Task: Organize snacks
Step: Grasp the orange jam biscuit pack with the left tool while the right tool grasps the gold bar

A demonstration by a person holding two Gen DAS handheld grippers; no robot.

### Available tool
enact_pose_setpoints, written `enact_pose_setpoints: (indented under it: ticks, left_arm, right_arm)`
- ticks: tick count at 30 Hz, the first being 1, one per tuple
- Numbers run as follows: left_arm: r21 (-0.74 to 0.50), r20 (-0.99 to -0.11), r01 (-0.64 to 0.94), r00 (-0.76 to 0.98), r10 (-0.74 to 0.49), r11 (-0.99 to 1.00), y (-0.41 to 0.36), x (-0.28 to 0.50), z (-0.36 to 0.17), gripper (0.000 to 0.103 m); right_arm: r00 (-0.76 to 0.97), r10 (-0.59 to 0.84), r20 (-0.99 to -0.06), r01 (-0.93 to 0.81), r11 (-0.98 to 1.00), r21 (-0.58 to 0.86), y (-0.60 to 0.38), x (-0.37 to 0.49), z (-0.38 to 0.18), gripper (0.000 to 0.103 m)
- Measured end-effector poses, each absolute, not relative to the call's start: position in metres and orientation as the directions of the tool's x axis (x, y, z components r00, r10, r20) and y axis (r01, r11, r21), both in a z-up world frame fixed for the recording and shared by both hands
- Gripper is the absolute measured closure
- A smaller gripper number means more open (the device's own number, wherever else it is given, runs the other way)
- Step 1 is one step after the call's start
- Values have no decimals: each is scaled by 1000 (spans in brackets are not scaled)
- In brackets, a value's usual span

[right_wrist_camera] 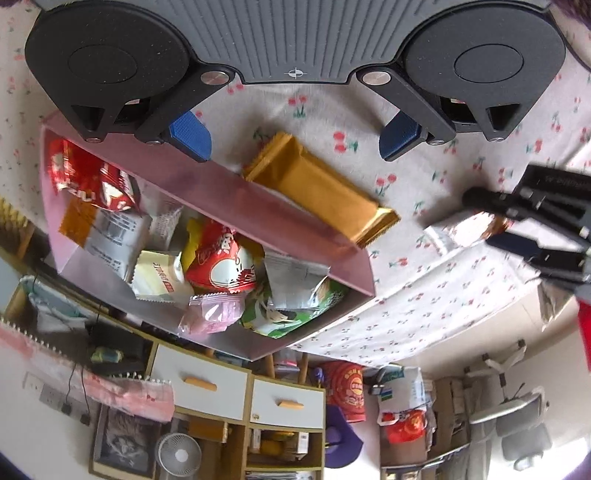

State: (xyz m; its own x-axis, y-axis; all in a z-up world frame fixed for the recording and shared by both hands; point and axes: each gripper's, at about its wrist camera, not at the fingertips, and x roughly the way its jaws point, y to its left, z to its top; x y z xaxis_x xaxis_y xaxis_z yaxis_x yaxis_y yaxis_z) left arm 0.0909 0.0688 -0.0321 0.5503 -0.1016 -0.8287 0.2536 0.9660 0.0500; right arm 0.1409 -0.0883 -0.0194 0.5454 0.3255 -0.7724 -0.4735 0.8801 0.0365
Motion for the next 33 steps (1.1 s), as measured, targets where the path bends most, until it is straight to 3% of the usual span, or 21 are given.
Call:
enact_pose_setpoints:
  ticks: [18,24,33]
  left_arm:
    - [21,-835,214,541,-101,977,80,90,-33,49]
    - [17,-838,210,536,-100,978,82,91,-33,49]
    - [15,-838,209,536,-101,978,82,91,-33,47]
  right_arm:
    - [437,531,-726,-649,745,155,-68,124,-3,6]
    - [515,445,-732,-573,814,92,-76,134,0,5]
    - [453,426,-783,-559,820,123,-77,143,-21,5]
